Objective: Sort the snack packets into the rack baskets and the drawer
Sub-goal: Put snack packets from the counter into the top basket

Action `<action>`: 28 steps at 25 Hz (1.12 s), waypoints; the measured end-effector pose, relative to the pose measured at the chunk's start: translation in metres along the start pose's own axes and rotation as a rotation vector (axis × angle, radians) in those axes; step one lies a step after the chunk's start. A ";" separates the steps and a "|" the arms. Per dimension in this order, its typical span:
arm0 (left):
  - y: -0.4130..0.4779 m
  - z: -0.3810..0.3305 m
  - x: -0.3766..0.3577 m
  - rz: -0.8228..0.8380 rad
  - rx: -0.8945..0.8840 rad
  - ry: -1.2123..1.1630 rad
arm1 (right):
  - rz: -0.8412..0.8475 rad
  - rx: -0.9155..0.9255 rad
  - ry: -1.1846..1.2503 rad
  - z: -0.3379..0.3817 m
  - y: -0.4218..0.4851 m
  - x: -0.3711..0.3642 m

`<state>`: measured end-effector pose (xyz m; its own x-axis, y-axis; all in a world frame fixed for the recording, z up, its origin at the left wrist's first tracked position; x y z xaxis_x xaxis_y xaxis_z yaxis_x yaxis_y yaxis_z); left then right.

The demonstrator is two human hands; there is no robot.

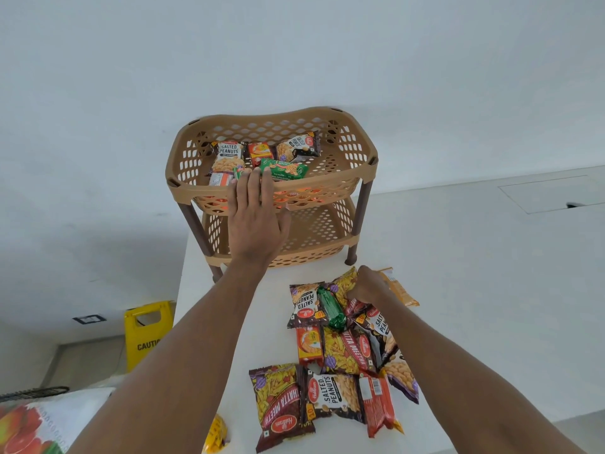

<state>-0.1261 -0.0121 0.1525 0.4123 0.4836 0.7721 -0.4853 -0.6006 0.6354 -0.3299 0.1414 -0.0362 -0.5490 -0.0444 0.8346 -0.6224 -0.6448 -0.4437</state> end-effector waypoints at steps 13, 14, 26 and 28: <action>0.000 -0.003 0.004 0.010 0.014 -0.008 | 0.170 0.420 0.533 0.014 -0.063 0.061; 0.000 -0.004 0.004 0.009 0.016 -0.007 | 0.187 0.453 0.551 0.020 -0.075 0.077; 0.001 -0.003 0.002 0.026 0.011 -0.004 | -0.372 0.644 0.976 0.148 -0.072 0.294; 0.002 -0.004 0.002 0.045 0.023 -0.002 | -0.398 0.514 0.898 0.164 -0.035 0.295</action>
<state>-0.1293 -0.0103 0.1551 0.3923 0.4543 0.7999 -0.4859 -0.6360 0.5995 -0.3787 0.0259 0.2794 -0.6955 0.6716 0.2555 -0.6529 -0.7391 0.1656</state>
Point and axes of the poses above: each hand's wrist, its own y-axis towards the middle knuckle, its own x-axis out of the back of the hand, z = x × y, the point moved 4 cm from there along y, towards the middle knuckle, and after that the axes turned 3 degrees about y, right-handed, at the moved point
